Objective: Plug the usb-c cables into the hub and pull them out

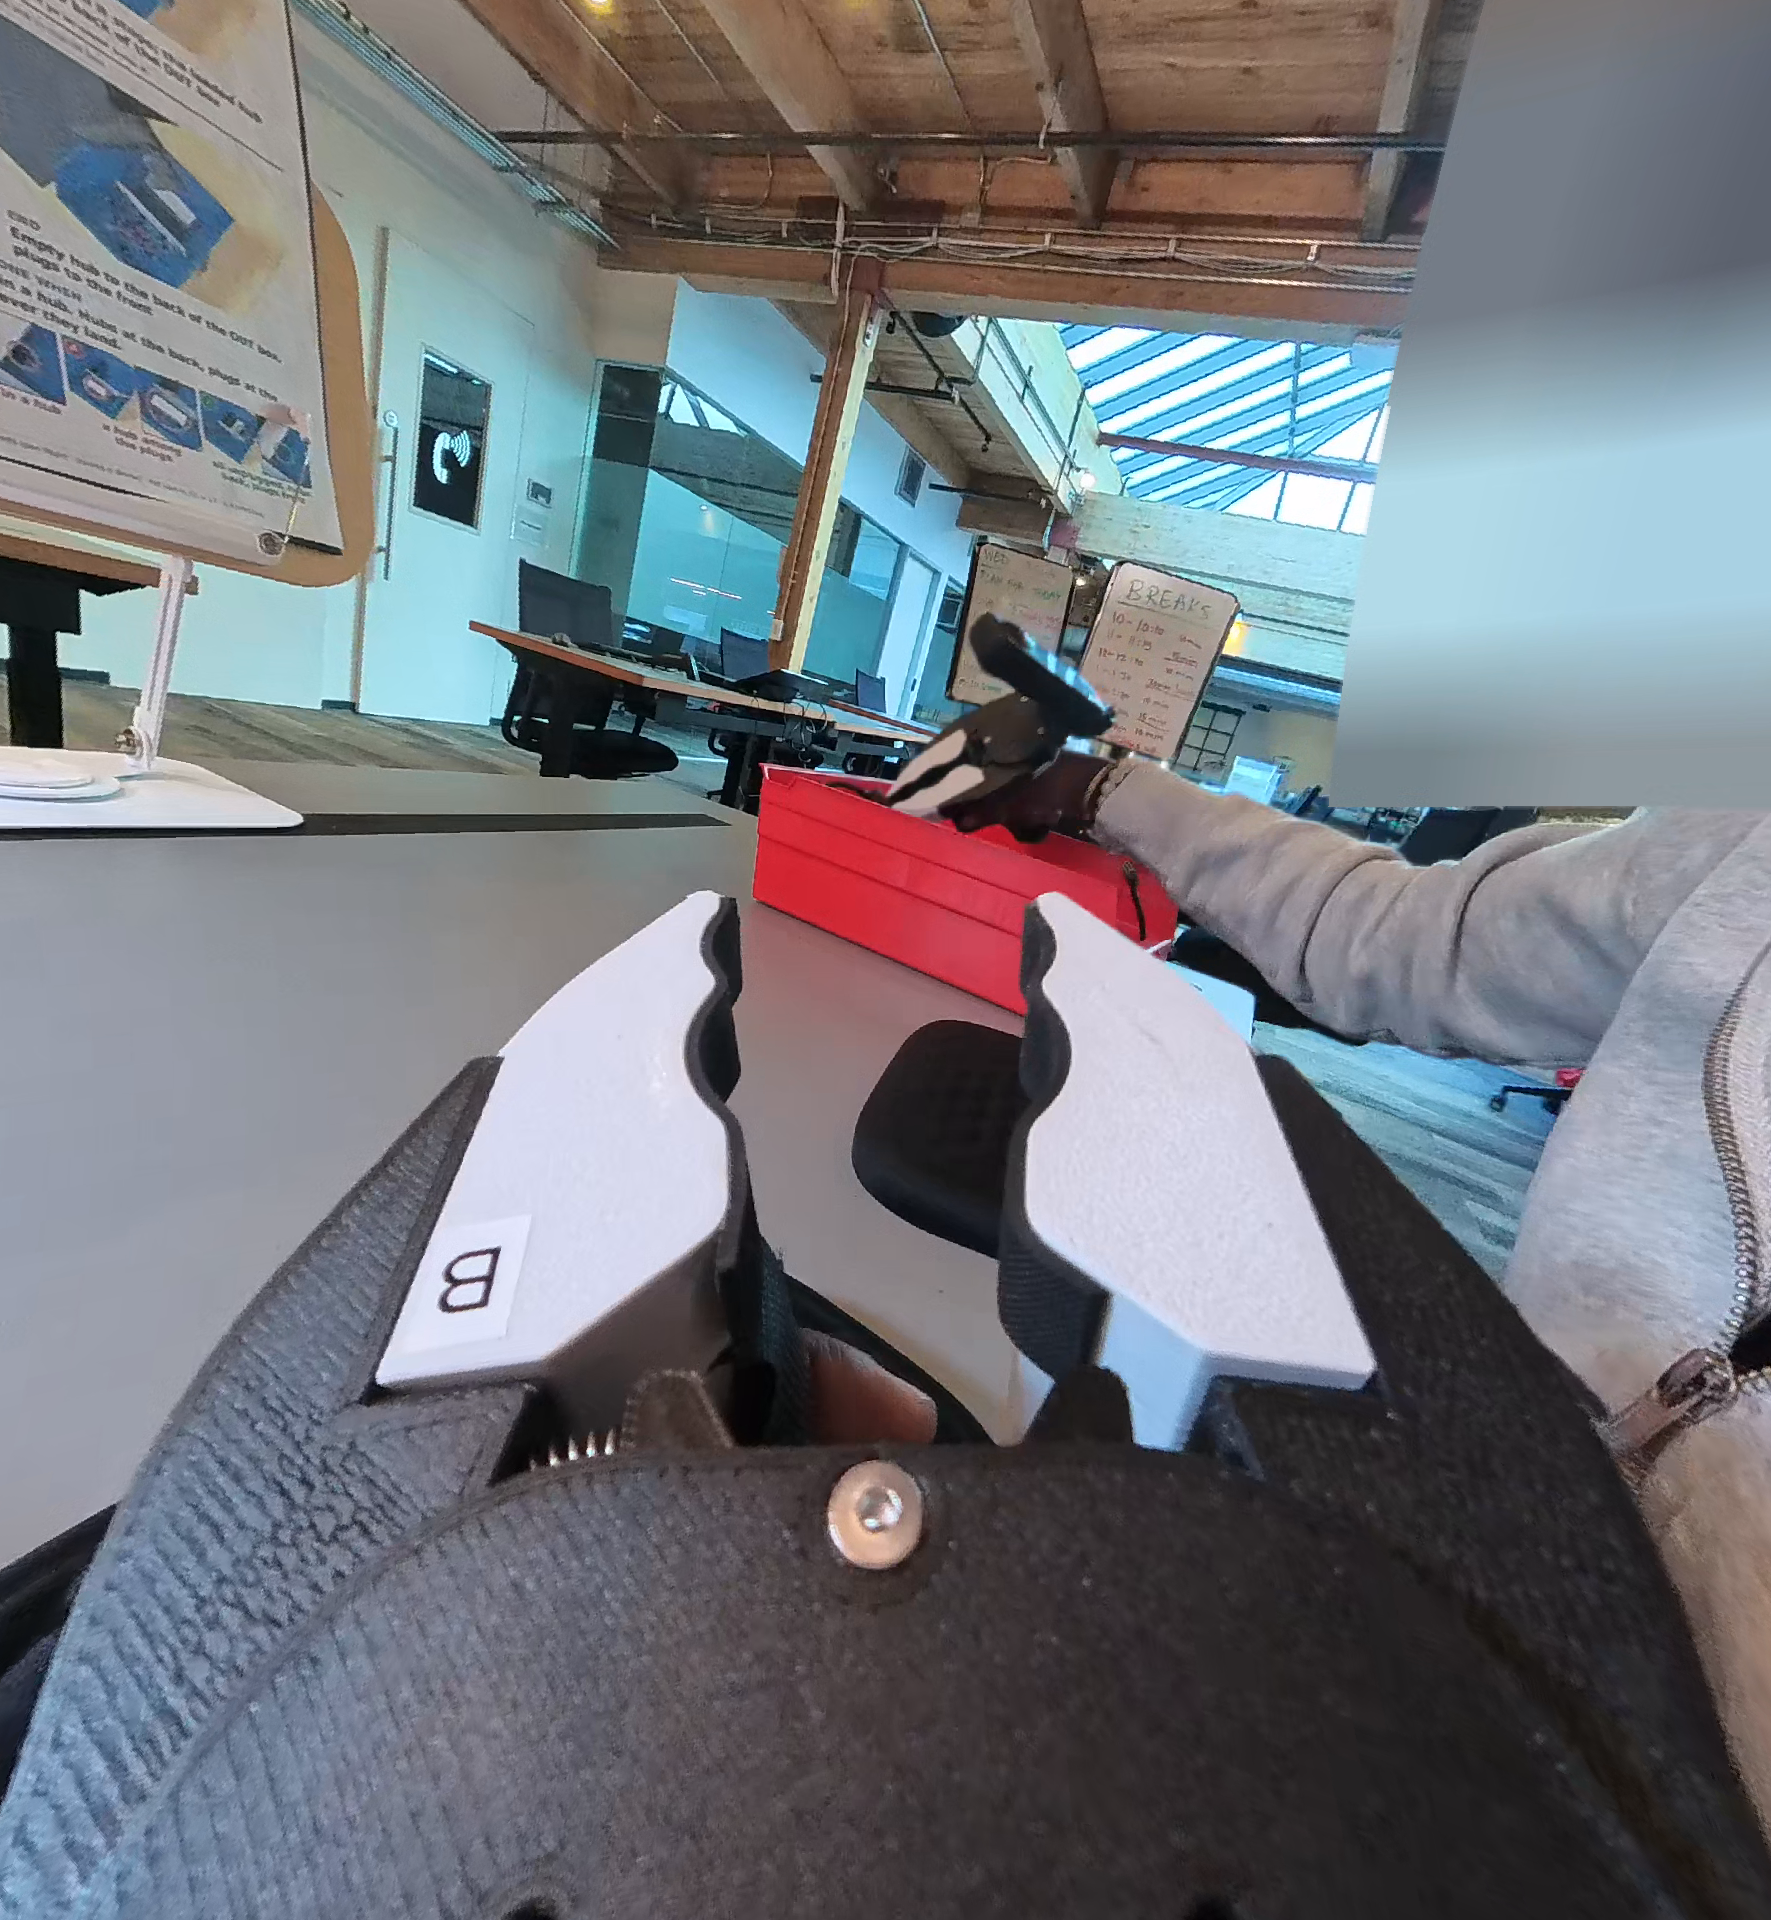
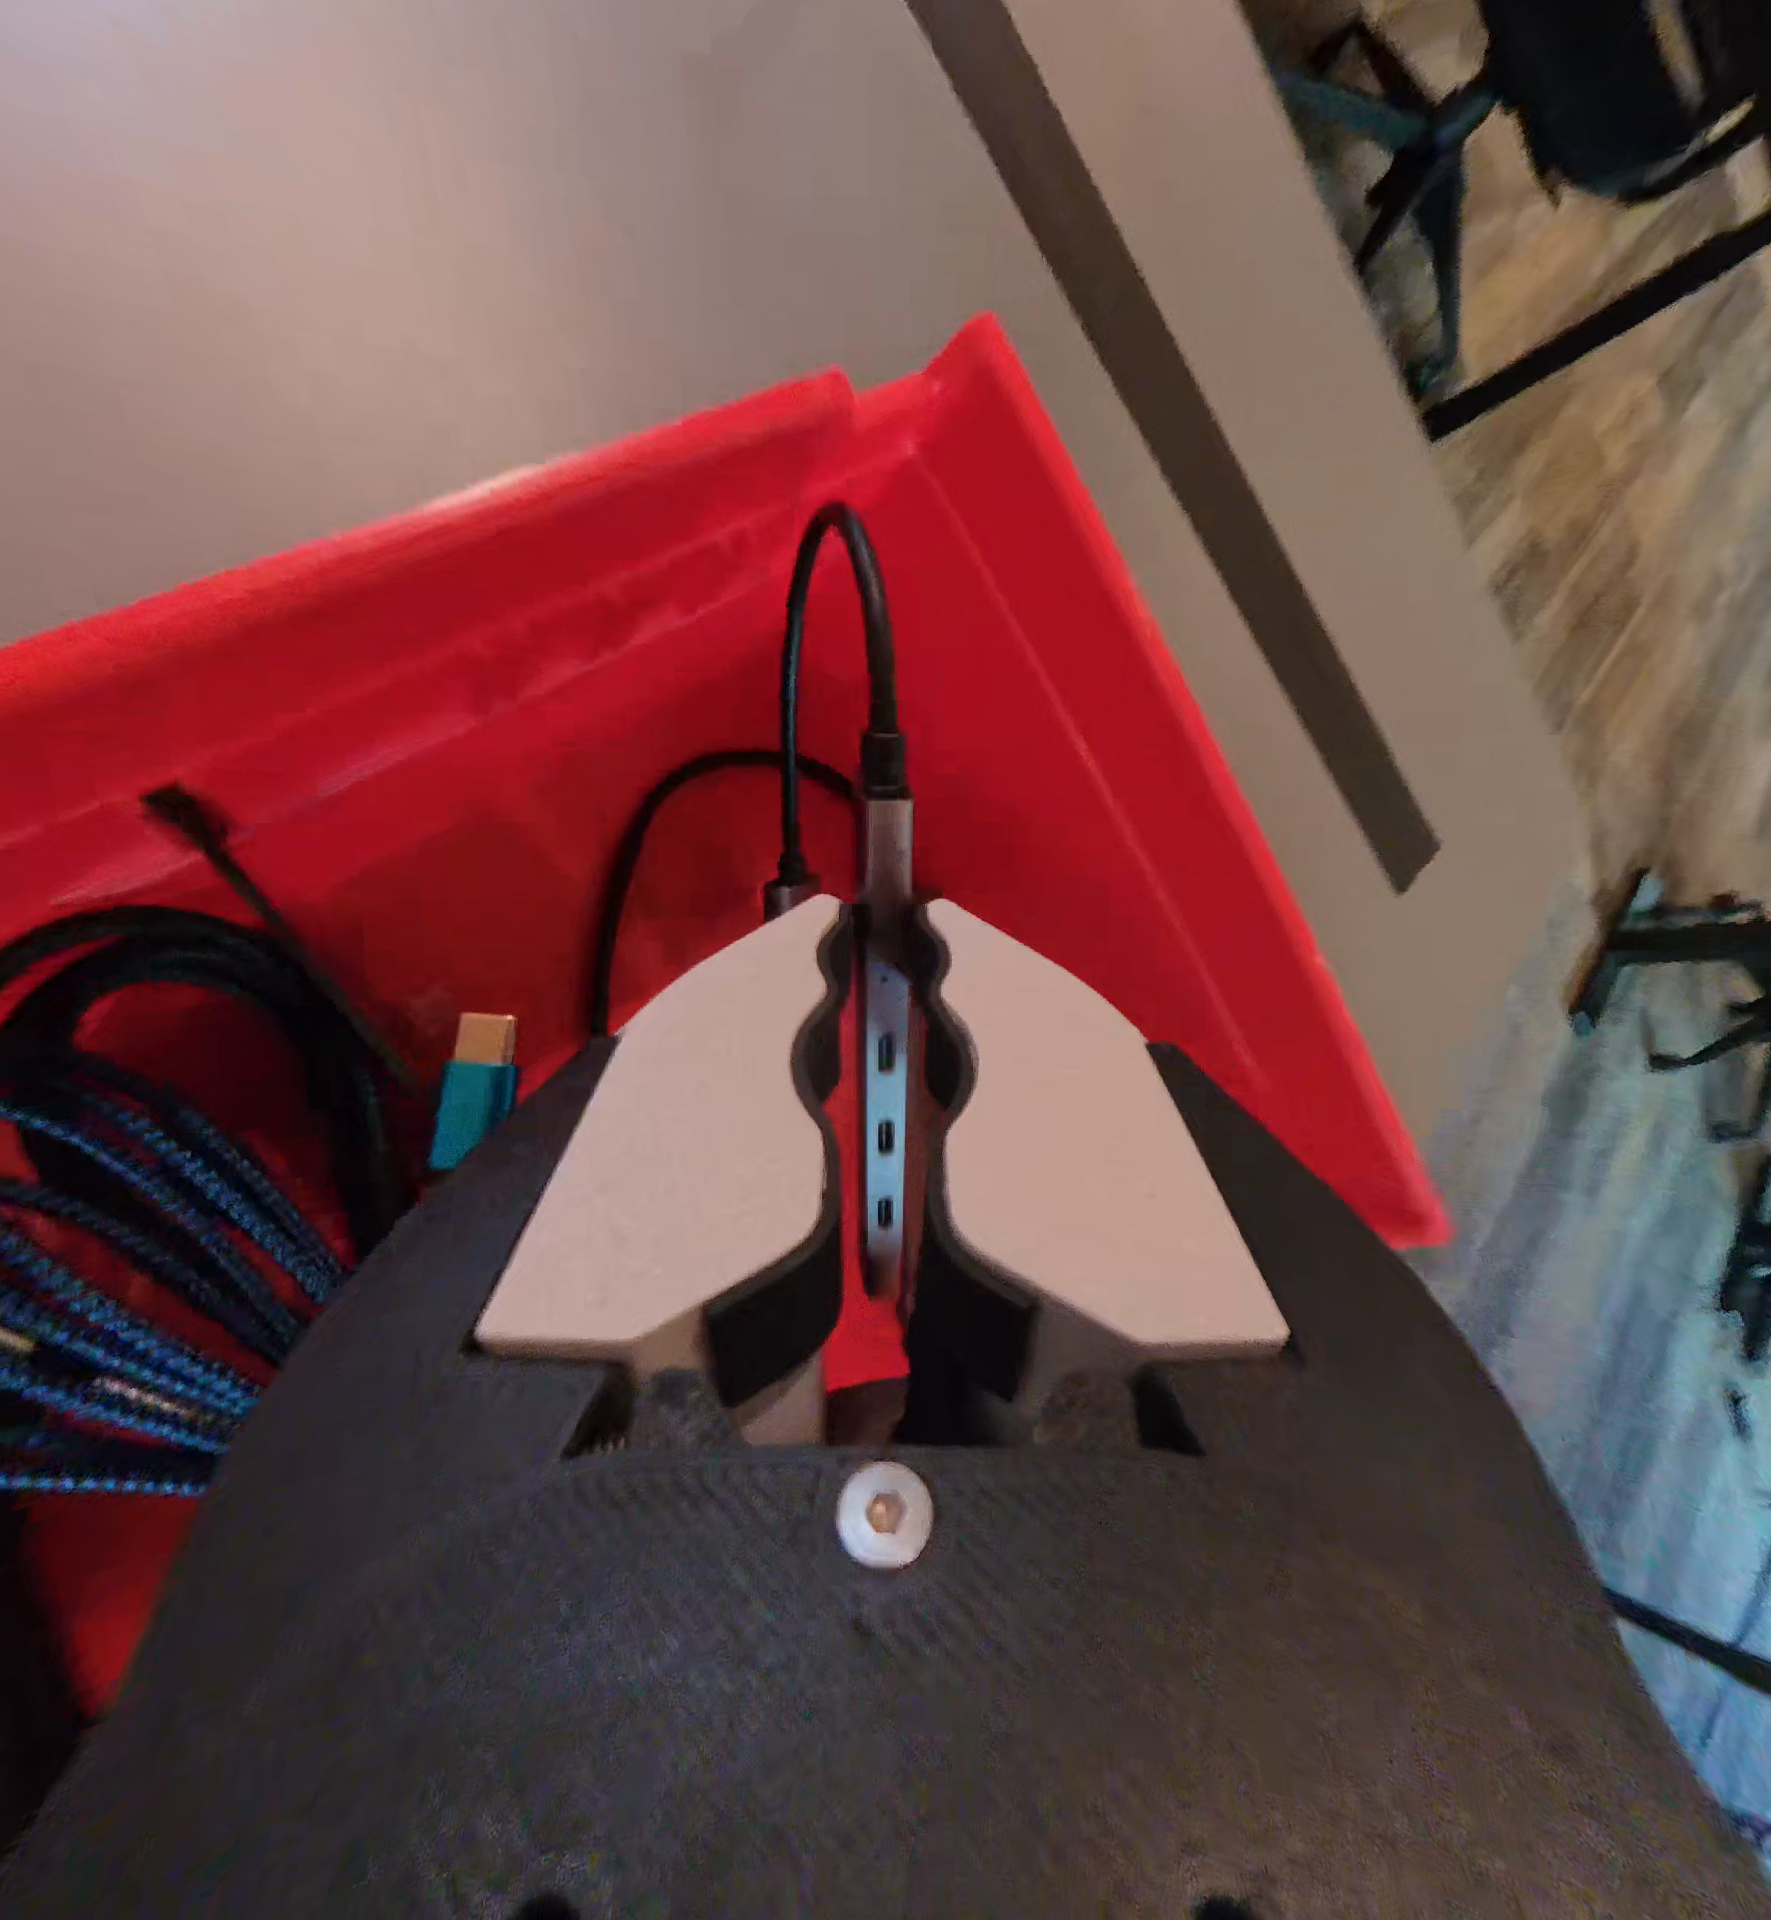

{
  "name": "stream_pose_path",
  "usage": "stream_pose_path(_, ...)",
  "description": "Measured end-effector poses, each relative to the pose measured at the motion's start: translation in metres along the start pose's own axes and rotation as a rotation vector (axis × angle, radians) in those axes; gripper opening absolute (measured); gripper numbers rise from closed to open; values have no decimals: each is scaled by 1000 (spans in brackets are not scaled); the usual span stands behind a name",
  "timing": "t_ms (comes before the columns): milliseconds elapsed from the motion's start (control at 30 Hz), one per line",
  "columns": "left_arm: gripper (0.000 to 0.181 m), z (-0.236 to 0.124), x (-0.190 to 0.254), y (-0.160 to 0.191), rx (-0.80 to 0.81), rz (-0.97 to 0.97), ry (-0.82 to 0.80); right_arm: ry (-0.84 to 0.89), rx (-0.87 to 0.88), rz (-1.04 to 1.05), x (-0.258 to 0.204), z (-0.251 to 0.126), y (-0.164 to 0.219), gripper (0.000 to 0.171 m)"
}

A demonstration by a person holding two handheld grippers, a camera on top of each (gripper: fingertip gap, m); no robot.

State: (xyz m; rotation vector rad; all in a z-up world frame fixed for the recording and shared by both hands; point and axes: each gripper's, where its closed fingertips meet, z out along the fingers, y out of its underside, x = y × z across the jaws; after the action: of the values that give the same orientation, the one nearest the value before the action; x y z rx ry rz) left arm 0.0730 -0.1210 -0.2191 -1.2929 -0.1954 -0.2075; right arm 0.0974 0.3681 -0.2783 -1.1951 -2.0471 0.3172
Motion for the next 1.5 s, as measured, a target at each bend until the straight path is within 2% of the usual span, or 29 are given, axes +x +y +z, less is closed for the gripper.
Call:
stream_pose_path(100, 52, 0, 0, 0, 0, -3, 2, 43, -14, 23, 1, 10, 4, 41)
stream_pose_path(233, 52, 0, 1, 0, 3, -2, 8, 151, 117, 154, 15, -7, -15, 68)
stream_pose_path(333, 52, -1, 0, -1, 12, -10, 10, 282, 231, 325, 26, -46, -31, 74)
stream_pose_path(367, 52, -1, 0, -2, 14, -12, 10, 298, 259, 391, 22, -62, -36, 71)
stream_pose_path(433, 52, -2, 0, -2, 16, -13, 14, 294, 263, 499, -4, -93, -36, 67)
stream_pose_path(533, 51, -2, 0, -2, 23, -11, 12, 237, 274, 610, -73, -132, -28, 68)
stream_pose_path(600, 51, -3, 0, -3, 27, -13, 14, 167, 325, 710, -119, -145, -23, 72)
stream_pose_path(667, 51, -3, 0, -4, 34, -16, 16, 43, 329, 758, -160, -141, -23, 78)
stream_pose_path(700, 51, -4, 0, -4, 38, -20, 17, -20, 277, 747, -178, -133, -20, 84)
stream_pose_path(767, 51, -4, 0, -5, 44, -29, 22, -21, 107, 697, -192, -113, -5, 93)
stream_pose_path(867, 50, -5, 0, -5, 49, -20, 18, 30, -51, 682, -189, -85, 3, 88)
stream_pose_path(900, 50, -5, 0, -5, 51, -12, 14, 49, -86, 656, -187, -77, 3, 78)
stream_pose_path(967, 50, -5, 1, -5, 47, -8, 14, 100, -121, 616, -182, -64, -1, 45)
stream_pose_path(1000, 50, -5, 0, -5, 48, -12, 15, 141, -148, 615, -178, -61, 0, 38)
stream_pose_path(1033, 50, -5, 0, -5, 53, -19, 16, 202, -175, 608, -171, -59, 3, 22)
stream_pose_path(1067, 50, -6, 0, -6, 61, -25, 19, 231, -178, 599, -168, -57, 2, 18)
stream_pose_path(1233, 49, -8, -1, -9, 82, -43, 24, 287, -157, 613, -163, -46, -10, 20)
stream_pose_path(1367, 48, -8, -1, -9, 79, -42, 23, 261, -136, 607, -166, -33, -29, 27)
stream_pose_path(1500, 48, -9, -1, -10, 90, -42, 23, 293, -123, 626, -168, -21, -47, 25)
